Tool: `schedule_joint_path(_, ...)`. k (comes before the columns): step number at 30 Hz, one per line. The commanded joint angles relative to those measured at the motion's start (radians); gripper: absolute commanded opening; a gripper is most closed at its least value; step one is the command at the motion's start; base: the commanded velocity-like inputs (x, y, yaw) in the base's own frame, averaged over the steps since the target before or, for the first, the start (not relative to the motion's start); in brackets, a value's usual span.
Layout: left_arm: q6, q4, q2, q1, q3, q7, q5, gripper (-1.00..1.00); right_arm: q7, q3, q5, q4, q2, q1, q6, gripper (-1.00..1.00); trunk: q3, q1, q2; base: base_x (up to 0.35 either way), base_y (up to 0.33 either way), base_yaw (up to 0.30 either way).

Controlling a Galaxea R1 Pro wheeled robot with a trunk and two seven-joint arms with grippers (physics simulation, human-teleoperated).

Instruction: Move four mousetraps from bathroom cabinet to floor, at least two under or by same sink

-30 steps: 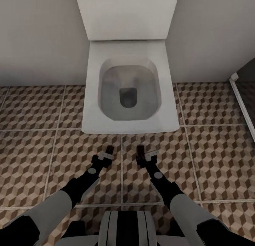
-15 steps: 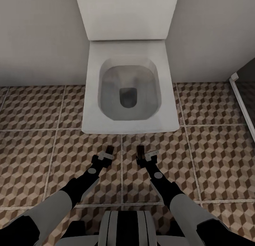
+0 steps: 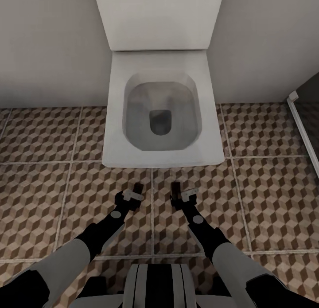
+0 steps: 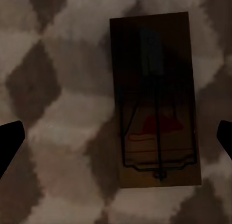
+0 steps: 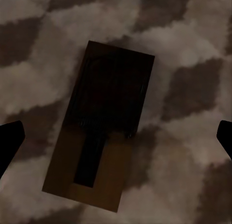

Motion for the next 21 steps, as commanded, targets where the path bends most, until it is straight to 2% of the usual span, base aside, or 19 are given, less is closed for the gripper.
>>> schedule_joint_path(1, 0.002, -0.003, 0.002, -0.001, -0.009, 0.009, 0.008, 1.0, -0.01, 0.005, 0.01, 0.001, 0.0, -0.001, -0.001, 1.0, 0.0, 0.0, 0.0, 0.0, 0.0, 0.0)
schedule_joint_path(18, 0.002, -0.001, 0.002, -0.001, -0.009, 0.01, 0.009, 1.0, -0.01, 0.006, 0.01, 0.001, 0.0, -0.001, -0.001, 1.0, 0.0, 0.0, 0.0, 0.0, 0.0, 0.0)
schedule_joint_path(21, 0.002, -0.001, 0.002, -0.001, -0.009, 0.01, 0.009, 1.0, -0.01, 0.006, 0.01, 0.001, 0.0, 0.0, -0.001, 1.0, 0.0, 0.0, 0.0, -0.14, 0.0, 0.0)
